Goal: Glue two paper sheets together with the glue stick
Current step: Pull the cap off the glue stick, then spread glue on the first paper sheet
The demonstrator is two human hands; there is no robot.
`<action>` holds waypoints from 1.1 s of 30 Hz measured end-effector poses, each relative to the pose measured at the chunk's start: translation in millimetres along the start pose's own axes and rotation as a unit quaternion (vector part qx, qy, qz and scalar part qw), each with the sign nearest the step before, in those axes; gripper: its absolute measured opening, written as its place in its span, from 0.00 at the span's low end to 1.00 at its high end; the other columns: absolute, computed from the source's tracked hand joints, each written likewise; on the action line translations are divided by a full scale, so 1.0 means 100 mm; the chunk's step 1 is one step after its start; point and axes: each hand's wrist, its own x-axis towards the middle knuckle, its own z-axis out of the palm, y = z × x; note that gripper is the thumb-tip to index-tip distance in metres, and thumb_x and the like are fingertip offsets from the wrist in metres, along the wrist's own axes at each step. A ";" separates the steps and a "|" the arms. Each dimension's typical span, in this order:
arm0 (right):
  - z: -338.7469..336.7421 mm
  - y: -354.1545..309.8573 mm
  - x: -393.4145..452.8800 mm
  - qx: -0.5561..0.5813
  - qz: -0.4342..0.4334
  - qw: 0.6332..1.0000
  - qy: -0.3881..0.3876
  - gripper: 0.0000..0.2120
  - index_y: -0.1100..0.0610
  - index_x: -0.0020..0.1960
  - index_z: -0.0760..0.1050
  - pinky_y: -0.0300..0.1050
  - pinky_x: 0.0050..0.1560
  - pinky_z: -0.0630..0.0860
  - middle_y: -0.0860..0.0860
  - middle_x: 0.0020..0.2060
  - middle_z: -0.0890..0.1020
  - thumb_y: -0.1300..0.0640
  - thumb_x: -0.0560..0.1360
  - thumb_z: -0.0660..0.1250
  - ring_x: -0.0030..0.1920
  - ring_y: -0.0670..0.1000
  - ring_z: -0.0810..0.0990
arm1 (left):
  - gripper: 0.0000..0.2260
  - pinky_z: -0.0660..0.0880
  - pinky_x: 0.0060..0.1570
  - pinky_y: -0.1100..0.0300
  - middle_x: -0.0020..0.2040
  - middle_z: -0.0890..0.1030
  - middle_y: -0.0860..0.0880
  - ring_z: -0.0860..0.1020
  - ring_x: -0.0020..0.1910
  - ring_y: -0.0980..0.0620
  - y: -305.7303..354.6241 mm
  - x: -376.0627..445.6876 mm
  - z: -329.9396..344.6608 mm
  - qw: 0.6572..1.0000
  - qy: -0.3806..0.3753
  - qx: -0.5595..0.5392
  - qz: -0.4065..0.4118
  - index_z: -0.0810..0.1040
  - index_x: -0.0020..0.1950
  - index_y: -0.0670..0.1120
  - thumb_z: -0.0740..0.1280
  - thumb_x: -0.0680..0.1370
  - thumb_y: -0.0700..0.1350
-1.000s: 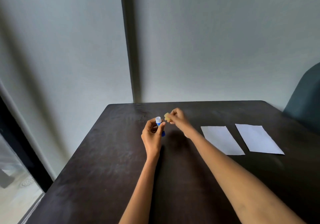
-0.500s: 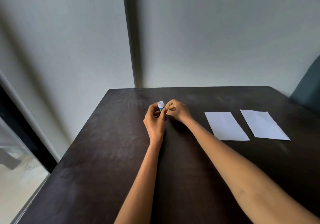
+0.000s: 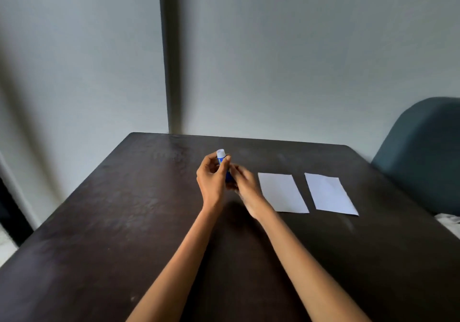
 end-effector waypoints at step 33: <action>-0.28 0.06 -0.04 0.268 0.090 0.959 -0.023 0.22 0.53 0.40 0.77 0.36 0.22 0.69 0.47 0.24 0.78 0.41 0.79 0.53 0.23 0.43 0.75 | 0.11 0.80 0.43 0.63 0.46 0.86 0.53 0.84 0.48 0.55 0.05 -0.23 0.36 0.989 -0.131 -0.024 0.062 0.81 0.48 0.55 0.70 0.74 0.38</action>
